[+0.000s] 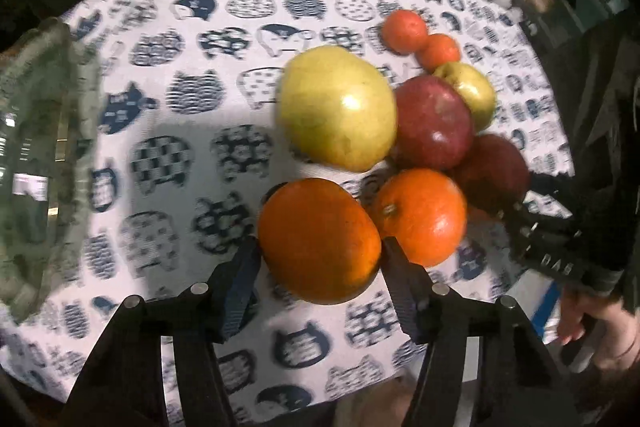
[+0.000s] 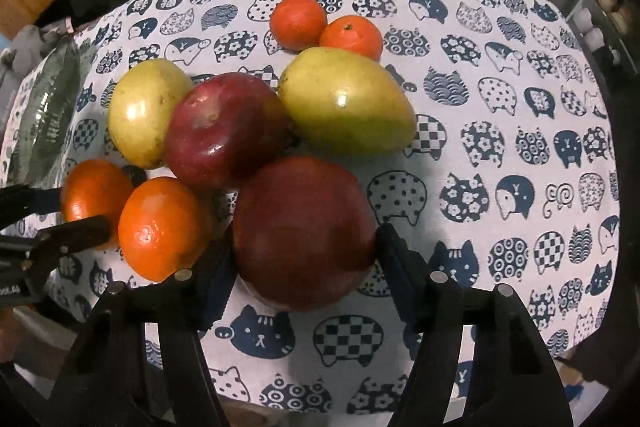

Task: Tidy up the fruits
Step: 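Lower the left tool onto an orange while the right tool approaches a red apple, then close the left tool on the orange while the right tool grasps the red apple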

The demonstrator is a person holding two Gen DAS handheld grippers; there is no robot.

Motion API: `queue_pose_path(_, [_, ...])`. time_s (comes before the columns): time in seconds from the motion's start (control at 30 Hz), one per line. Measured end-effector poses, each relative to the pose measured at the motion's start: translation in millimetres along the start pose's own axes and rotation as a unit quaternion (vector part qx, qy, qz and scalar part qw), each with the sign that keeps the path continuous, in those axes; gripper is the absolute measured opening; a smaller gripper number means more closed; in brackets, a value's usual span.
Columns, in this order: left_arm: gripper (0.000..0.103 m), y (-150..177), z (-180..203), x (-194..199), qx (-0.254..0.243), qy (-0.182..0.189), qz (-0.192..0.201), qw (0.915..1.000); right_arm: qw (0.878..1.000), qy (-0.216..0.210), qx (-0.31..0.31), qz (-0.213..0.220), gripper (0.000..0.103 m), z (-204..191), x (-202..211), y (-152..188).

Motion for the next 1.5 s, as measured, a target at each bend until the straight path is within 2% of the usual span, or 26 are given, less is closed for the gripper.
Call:
queue_pose_path(0.07, [0.063,1,-7,5,-0.003,-0.024,0.011,0.9996,1.000,-0.004,-0.002,-0.005,0.069,-1,-4,-1])
queue_pose_path(0.17, [0.065,-3,-13,0,0.007,0.000,0.016,0.9998,1.000,-0.011,-0.008,-0.009,0.070,-2,-9,-4])
queue_pose_path(0.3, [0.067,-4,-10,-13,0.008,0.026,0.002,0.9996,1.000,-0.010,-0.005,-0.007,0.070,-3,-12,-6])
queue_pose_path(0.43, [0.066,-4,-5,-16,0.004,0.032,0.000,0.9995,1.000,-0.010,-0.003,0.003,0.069,-1,-10,-5])
queue_pose_path(0.57, [0.064,-3,-4,-13,-0.002,0.023,0.006,0.9997,1.000,0.017,0.004,0.021,0.069,2,-4,-2])
queue_pose_path(0.67, [0.064,-4,-7,-8,-0.008,-0.003,0.021,0.9997,0.998,0.042,0.011,0.045,0.069,4,7,-4])
queue_pose_path(0.8, [0.063,-5,-14,8,-0.006,-0.013,0.046,0.9988,0.995,0.061,0.014,0.075,0.069,1,24,-10])
queue_pose_path(0.97, [0.063,-10,-22,35,-0.003,-0.037,0.084,0.9957,0.993,0.059,0.011,0.104,0.069,-2,45,-15])
queue_pose_path(1.13, [0.063,-13,-25,57,0.004,-0.041,0.114,0.9926,0.990,0.053,0.010,0.132,0.069,-7,67,-19])
queue_pose_path(1.37, [0.063,-18,-24,94,-0.016,-0.067,0.167,0.9835,0.982,0.050,0.027,0.180,0.069,-23,107,-30])
queue_pose_path(1.5, [0.063,-18,-27,114,-0.012,-0.058,0.185,0.9808,0.978,0.042,0.038,0.203,0.069,-35,126,-33])
Point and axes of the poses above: each gripper's, at about its wrist camera, not at the fingertips, and x roughly against the way its jaws point, z to its right, y to its underside, the point moved 7 cm from there along -x, roughly the way its jaws point, and after that the axes turned 3 degrees about -z, right-handed, at the moved point
